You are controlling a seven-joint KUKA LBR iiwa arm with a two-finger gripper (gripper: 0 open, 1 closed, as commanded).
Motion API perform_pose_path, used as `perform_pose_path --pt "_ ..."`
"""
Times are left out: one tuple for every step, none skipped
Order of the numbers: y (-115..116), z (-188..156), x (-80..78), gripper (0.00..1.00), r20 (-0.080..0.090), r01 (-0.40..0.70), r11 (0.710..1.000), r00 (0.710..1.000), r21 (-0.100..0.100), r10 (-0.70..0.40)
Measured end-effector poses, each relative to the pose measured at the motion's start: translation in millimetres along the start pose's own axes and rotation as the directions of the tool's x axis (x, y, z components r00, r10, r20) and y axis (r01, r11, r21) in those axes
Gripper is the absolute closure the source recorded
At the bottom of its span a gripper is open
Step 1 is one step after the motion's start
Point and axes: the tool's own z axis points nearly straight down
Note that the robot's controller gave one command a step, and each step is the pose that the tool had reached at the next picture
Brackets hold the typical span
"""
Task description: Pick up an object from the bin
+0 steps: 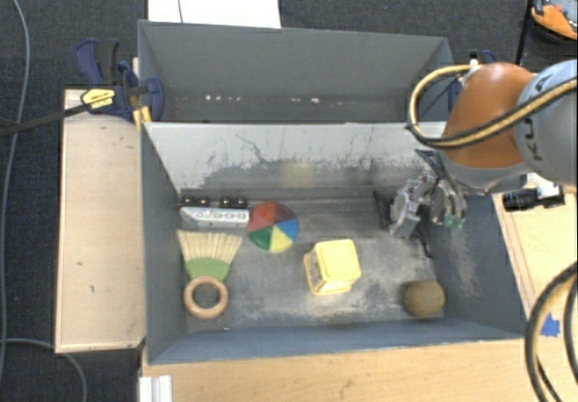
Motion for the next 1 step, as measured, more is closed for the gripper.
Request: perform_pose_path --pt "16.3 -28.6 -1.0 1.0 0.015 -0.098 0.995 0.995 -0.004 0.098"
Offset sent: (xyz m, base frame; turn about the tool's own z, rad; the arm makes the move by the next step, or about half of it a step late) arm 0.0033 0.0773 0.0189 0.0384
